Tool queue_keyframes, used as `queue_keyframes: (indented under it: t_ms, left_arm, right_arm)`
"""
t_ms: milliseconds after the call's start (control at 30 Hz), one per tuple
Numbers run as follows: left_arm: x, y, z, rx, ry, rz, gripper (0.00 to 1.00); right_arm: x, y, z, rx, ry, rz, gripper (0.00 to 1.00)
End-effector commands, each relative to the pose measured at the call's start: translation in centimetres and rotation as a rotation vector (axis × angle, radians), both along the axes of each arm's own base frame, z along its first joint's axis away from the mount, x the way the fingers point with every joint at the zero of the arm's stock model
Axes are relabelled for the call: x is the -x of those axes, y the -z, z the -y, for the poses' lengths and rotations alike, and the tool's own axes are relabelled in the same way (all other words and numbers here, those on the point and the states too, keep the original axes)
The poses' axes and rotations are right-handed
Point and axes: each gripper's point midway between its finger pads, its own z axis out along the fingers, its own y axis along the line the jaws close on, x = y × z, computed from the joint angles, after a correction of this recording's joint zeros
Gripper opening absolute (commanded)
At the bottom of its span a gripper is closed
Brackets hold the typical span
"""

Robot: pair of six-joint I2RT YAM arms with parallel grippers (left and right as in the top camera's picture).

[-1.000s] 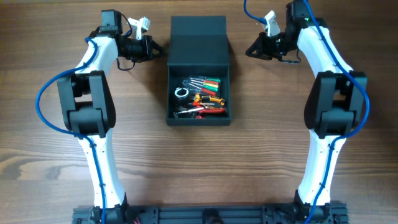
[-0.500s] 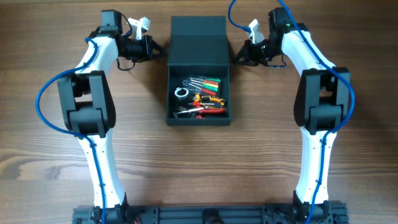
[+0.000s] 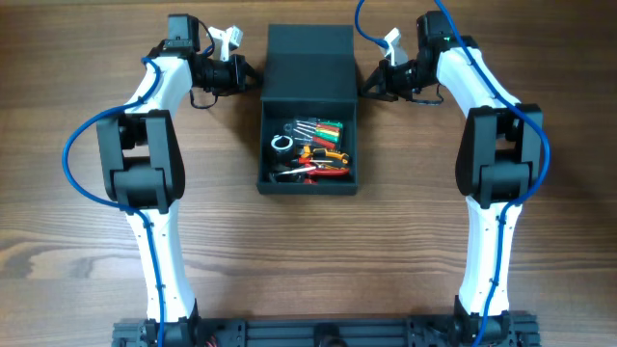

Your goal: Pack container

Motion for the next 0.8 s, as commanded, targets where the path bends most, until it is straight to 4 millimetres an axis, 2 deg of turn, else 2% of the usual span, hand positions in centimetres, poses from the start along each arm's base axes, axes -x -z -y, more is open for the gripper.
queue_keyframes:
  t_ms: [0,767]
  left_arm:
    - [0.4,0.9,0.9,0.032,0.014,-0.030,0.08]
    - [0.5,0.3,1.4,0.081,0.017,-0.043,0.06]
  right_arm:
    - [0.6,-0.1,-1.1,-0.050,-0.039,0.003,0.04]
    - [0.7,-2.2,-2.6,-0.181,-0.121,0.080,0.04]
